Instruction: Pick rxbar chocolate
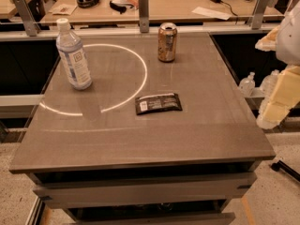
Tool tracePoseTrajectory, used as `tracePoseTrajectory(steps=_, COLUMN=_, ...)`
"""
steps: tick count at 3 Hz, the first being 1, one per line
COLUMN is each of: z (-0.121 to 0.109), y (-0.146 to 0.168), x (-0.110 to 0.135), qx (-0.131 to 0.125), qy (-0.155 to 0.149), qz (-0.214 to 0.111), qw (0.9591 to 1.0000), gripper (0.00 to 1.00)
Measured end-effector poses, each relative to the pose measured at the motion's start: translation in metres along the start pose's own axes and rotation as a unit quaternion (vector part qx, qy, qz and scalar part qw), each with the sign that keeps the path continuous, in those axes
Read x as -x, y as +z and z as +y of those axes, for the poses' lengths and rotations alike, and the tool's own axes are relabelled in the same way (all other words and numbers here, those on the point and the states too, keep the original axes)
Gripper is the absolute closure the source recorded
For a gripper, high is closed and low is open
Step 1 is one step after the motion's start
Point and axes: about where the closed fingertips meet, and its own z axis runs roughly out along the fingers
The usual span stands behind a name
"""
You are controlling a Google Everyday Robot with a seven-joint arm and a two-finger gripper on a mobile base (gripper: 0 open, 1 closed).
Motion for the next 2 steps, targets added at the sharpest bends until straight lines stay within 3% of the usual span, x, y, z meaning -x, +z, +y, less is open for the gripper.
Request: tracePoseTrajectory(steps=2, z=-0.0004, y=-0.0015, x=0.0026, qx=-0.002, qy=-0.007, qz=-0.008, qw=0.9999, gripper=0.00)
